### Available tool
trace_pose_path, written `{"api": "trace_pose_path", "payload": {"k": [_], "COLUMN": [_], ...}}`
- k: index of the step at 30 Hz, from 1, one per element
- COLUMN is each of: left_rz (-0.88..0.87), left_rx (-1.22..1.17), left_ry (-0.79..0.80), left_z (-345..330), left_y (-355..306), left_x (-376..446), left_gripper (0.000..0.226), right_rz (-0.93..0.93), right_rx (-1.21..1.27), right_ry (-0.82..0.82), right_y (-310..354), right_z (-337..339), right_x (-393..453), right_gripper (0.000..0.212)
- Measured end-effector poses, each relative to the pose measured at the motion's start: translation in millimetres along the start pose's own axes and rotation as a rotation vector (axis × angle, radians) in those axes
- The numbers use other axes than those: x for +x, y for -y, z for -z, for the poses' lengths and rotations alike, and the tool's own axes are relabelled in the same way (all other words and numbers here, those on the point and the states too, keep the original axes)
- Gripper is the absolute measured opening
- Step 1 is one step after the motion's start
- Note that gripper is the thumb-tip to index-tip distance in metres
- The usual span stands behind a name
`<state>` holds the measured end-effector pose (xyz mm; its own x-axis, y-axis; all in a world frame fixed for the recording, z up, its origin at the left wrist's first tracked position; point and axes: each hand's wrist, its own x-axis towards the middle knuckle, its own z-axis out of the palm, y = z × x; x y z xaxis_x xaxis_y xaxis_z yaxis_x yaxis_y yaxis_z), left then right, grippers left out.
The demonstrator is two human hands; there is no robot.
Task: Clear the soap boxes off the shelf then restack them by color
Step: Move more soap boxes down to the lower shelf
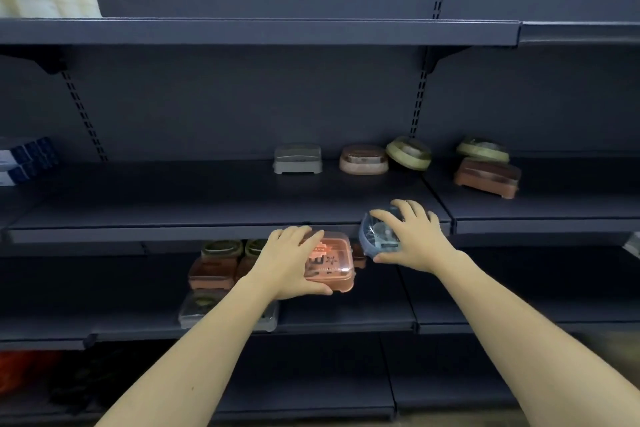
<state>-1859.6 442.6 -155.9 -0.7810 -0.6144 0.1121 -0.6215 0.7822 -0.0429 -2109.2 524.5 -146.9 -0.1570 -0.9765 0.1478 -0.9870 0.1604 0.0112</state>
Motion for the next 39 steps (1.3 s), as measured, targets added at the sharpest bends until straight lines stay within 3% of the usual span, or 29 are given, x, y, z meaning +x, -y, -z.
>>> {"api": "trace_pose_path", "payload": {"k": [4,15,39], "left_rz": [0.032,0.097,0.148], "left_rx": [-0.010,-0.011,-0.138], "left_ry": [0.040,0.168,0.213], "left_z": [-17,-75,-300], "left_y": [-14,-23,29], "left_x": [-6,1,93], "left_gripper": [0.103,0.101,0.100], "right_rz": [-0.002,-0.059,-0.077], "right_rx": [-0.009,0.001,0.003], "right_ry": [-0.003,0.190,0.323], "right_y": [5,22,8], "right_z": [-15,-81,-307], "right_x": [-29,-53,44], "right_gripper": [0.087,0.084,0.081]}}
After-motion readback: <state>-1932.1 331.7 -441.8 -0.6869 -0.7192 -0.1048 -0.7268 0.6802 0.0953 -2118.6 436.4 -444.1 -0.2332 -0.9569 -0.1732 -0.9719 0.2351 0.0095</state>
